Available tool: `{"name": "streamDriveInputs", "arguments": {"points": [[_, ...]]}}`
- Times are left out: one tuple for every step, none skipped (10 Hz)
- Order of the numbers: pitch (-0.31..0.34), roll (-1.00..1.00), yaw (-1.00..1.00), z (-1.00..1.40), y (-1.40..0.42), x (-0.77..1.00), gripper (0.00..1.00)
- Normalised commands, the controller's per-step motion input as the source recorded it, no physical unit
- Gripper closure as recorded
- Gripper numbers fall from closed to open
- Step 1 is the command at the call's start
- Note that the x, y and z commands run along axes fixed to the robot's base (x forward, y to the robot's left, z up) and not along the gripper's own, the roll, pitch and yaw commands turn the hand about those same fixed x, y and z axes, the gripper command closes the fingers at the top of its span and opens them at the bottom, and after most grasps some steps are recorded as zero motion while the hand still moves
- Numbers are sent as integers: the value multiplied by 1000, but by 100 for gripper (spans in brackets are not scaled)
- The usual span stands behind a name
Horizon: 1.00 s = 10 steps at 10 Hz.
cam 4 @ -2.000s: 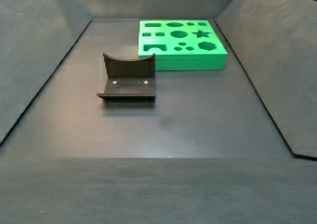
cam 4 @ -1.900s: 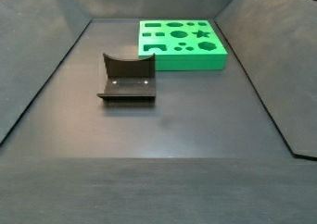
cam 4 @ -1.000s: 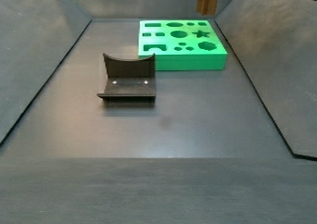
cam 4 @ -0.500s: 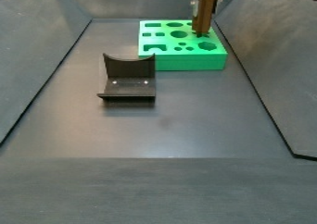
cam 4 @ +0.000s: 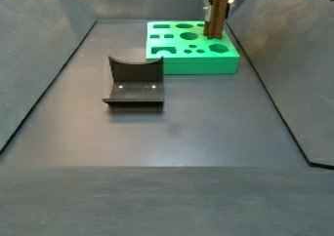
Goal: Insert the star object.
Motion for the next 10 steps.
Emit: {"name": "streamDriveInputs", "arguments": {"points": [[0, 159, 311, -803, 0, 334, 100], [-70, 20, 317, -1000, 94, 177, 100], [-19, 0, 340, -1000, 49, 31, 100], [-3, 0, 340, -1000, 23, 17, 100], [-1, 0, 289, -1000, 0, 0, 100], [-99, -106, 0, -863, -51, -97, 100], [-211, -319, 0, -411, 120, -69, 100], [-220, -309, 0, -434, 140, -51, 100], [-224, -184, 0, -649, 86, -89, 100], [-207, -103, 0, -743, 0, -37, 100]]}}
